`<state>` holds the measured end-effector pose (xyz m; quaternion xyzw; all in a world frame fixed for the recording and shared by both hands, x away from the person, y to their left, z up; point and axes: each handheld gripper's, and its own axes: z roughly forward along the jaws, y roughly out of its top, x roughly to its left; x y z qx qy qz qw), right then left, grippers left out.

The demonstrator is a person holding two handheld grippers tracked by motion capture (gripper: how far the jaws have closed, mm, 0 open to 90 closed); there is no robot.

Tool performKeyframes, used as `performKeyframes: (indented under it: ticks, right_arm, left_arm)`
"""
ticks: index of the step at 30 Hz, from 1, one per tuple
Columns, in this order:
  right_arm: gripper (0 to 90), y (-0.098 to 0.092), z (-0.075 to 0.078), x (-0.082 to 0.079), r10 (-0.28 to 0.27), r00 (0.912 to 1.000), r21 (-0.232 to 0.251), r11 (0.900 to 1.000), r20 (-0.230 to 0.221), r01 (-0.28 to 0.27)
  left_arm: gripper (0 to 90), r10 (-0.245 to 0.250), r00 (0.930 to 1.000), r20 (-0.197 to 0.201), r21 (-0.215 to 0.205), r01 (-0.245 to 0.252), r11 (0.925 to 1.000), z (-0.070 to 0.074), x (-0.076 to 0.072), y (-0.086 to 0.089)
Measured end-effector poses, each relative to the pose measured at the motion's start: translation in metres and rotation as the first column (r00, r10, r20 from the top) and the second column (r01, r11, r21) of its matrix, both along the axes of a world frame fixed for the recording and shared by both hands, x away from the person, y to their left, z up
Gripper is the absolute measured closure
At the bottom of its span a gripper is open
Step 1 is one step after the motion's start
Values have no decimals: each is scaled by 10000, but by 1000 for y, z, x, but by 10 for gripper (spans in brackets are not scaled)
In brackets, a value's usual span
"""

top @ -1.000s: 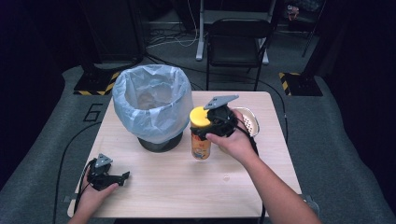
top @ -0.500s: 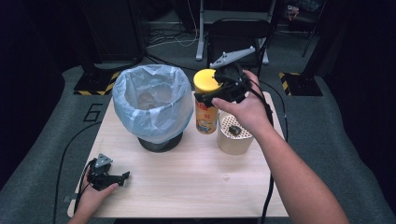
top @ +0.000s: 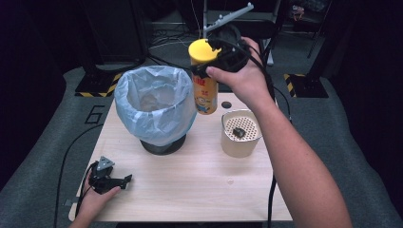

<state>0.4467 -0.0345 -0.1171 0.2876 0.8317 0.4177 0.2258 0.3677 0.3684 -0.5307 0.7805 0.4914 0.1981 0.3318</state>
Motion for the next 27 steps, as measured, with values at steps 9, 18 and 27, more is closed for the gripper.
performKeyframes:
  ticks: [9, 18, 27]
  right_arm:
    - [242, 19, 31, 9, 59, 9996, 285, 9996, 258, -66]
    - [241, 49, 38, 15, 388, 9984, 559, 9976, 415, -411]
    - [240, 107, 0, 35, 917, 9951, 895, 9915, 370, -947]
  left_arm:
    - [8, -2, 10000, 57, 46, 2, 10000, 0, 0, 0]
    - [8, 10, 10000, 32, -16, -10, 10000, 0, 0, 0]
    - [8, 44, 10000, 37, -81, -44, 10000, 0, 0, 0]
